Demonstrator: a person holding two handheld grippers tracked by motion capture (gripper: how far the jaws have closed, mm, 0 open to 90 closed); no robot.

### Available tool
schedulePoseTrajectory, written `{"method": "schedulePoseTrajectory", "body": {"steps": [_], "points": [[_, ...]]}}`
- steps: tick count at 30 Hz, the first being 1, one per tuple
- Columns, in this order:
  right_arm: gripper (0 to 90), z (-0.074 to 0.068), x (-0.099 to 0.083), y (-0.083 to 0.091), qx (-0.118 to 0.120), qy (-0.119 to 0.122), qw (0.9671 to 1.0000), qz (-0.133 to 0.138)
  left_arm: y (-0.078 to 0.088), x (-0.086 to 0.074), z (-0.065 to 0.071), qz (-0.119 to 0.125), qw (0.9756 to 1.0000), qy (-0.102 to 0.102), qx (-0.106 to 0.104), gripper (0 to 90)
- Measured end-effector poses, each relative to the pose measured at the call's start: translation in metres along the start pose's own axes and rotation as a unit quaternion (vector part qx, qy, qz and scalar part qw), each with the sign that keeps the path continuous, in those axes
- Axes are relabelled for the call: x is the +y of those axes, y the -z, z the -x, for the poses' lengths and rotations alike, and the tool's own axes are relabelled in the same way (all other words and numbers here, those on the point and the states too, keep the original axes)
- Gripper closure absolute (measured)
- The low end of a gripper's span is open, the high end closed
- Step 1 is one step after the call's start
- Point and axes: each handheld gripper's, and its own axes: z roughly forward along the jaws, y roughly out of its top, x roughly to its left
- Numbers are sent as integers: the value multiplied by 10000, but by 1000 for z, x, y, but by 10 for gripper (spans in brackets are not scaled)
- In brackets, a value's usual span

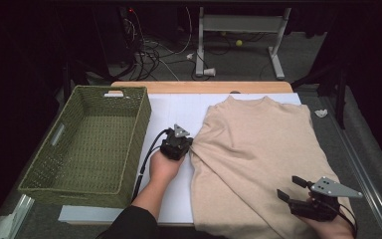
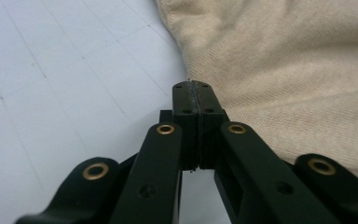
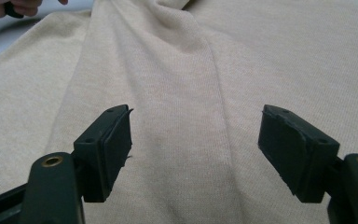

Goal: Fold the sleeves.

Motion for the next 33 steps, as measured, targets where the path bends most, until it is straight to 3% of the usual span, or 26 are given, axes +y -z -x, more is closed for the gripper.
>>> {"method": "schedulePoseTrajectory", "body": {"steps": [3,6,11,14,16,17,24,26,29,33], "points": [[271,0,1,0,49,-21,10000,29,2,-2,5,59,9995,95,-299,643],[317,-2,9,-3,78,-7,9999,104,12,-10,16,239,9993,-53,-277,443],[368,-2,41,-23,-19,112,9997,237,26,-24,28,325,9992,-172,-179,240],[389,-5,69,-45,-3,241,9995,227,31,-27,29,304,9992,-89,-247,116],[395,-6,78,-53,5,290,9994,197,38,-30,32,318,9990,-165,-274,86],[405,-7,87,-61,12,307,9993,196,41,-31,34,270,9989,-220,-317,18],[496,0,140,-135,-157,247,9996,21,56,-55,36,372,9972,-210,-615,0],[518,3,149,-157,-216,254,9994,-74,57,-59,34,451,9967,-280,-618,0],[552,11,161,-191,-220,174,9993,-230,58,-61,33,594,9955,-225,-699,0],[549,18,170,-230,-298,74,9981,-529,58,-65,35,733,9933,-382,-805,0]]}}
